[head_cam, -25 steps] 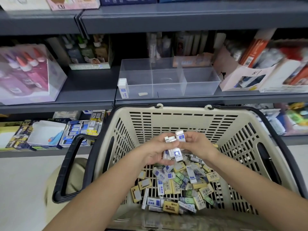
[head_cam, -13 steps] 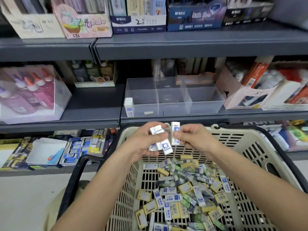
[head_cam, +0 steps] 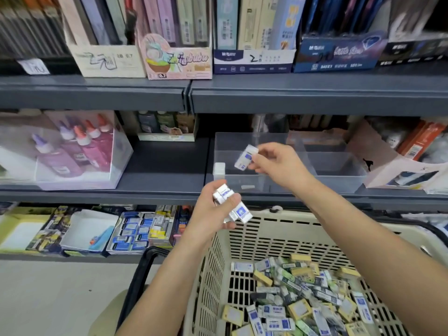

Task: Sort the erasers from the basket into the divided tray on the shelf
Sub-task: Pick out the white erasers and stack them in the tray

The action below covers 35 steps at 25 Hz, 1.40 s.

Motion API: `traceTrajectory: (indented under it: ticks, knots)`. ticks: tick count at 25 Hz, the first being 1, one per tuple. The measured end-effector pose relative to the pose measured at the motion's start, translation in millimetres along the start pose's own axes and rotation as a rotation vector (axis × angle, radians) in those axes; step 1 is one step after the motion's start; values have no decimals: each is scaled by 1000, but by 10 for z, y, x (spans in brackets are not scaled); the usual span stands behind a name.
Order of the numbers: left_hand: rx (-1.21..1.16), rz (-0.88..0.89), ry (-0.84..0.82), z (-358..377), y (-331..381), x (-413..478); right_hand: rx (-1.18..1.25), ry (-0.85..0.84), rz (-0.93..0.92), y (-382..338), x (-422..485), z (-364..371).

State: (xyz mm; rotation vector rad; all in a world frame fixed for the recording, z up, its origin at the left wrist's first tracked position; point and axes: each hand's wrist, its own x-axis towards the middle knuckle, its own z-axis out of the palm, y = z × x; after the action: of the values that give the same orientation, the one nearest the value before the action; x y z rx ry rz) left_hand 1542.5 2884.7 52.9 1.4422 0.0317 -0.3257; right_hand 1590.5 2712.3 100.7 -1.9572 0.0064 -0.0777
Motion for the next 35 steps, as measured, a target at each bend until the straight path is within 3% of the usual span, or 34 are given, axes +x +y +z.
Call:
traceTrajectory:
  ticks: [3, 8, 13, 23, 27, 35]
  knots:
    - [-14, 37, 22, 20, -59, 25, -270, 33, -98, -26, 294, 232]
    - [-97, -11, -7, -27, -89, 67, -291, 68, 1, -54, 621, 335]
    - [-155, -29, -3, -42, -97, 99, -246, -128, 77, 40, 583, 500]
    - [-183, -25, -20, -63, -122, 118, -289, -197, 110, 17, 565, 462]
    - [-182, -20, -23, -68, -124, 121, -537, -266, 177, 14, 637, 522]
    - [-182, -20, -26, -71, -138, 136, -237, -287, 196, 1, 616, 498]
